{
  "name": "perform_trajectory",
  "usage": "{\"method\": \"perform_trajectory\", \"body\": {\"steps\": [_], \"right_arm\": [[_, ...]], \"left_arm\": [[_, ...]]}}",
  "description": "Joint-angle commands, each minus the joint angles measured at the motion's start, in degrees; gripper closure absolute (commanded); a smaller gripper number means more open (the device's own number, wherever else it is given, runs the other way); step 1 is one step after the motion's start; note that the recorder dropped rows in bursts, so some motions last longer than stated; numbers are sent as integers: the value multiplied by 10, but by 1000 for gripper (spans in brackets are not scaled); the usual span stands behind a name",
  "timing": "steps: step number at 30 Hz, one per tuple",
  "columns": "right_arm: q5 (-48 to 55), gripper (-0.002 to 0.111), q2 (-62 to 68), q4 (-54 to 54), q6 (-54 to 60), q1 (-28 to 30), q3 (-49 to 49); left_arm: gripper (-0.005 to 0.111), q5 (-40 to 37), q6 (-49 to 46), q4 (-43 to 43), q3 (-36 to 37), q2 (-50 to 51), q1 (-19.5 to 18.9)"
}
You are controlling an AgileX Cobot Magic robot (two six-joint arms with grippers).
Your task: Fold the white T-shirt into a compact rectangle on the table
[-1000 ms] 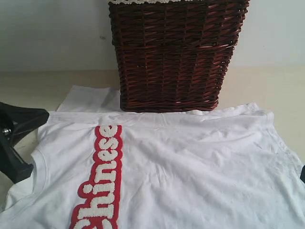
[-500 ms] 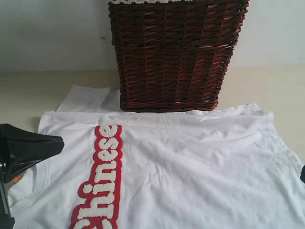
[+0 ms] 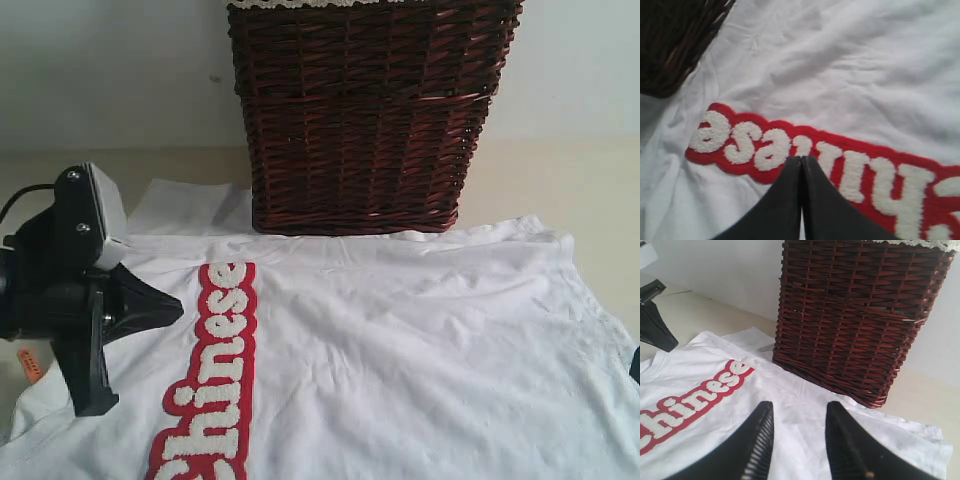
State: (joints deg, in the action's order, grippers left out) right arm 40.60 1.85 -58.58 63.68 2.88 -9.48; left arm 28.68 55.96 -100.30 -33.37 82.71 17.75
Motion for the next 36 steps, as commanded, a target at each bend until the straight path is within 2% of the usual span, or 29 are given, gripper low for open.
{"method": "perform_trajectory", "body": {"steps": [1, 3, 5, 7, 11, 13, 15, 19, 22, 25, 28, 29, 32, 35, 36], "right_arm": [[0, 73, 1, -2, 1, 2, 3], [0, 73, 1, -2, 1, 2, 3], [0, 73, 1, -2, 1, 2, 3], [0, 73, 1, -2, 1, 2, 3], [0, 73, 1, -2, 1, 2, 3], [0, 73, 1, -2, 1, 2, 3], [0, 73, 1, -2, 1, 2, 3], [0, 73, 1, -2, 1, 2, 3], [0, 73, 1, -2, 1, 2, 3], [0, 73, 1, -2, 1, 2, 3], [0, 73, 1, -2, 1, 2, 3], [0, 73, 1, -2, 1, 2, 3], [0, 73, 1, -2, 1, 2, 3], [0, 73, 1, -2, 1, 2, 3], [0, 73, 1, -2, 1, 2, 3]], "left_arm": [[106, -29, -74, 4, -26, 56, -1], [106, -16, -52, 4, -24, 80, -3], [106, -25, 58, 4, -21, 99, -6], [106, -55, 246, 4, -21, 104, -6], [106, -53, 510, 4, -21, 104, -6], [106, -25, 587, 4, -21, 104, -6], [106, 4, 620, 4, -21, 104, -6], [106, 65, 619, 4, -21, 104, -6], [107, 78, 607, 4, -20, 107, -6], [107, 73, 532, 4, -5, 107, -6], [107, 45, 379, 4, 25, 107, -6], [107, 2, 343, 4, 32, 107, -6], [107, -74, 305, 4, 34, 106, -6], [107, -119, 222, 4, 34, 104, -6], [107, -143, 166, 4, 34, 96, -6]]}}
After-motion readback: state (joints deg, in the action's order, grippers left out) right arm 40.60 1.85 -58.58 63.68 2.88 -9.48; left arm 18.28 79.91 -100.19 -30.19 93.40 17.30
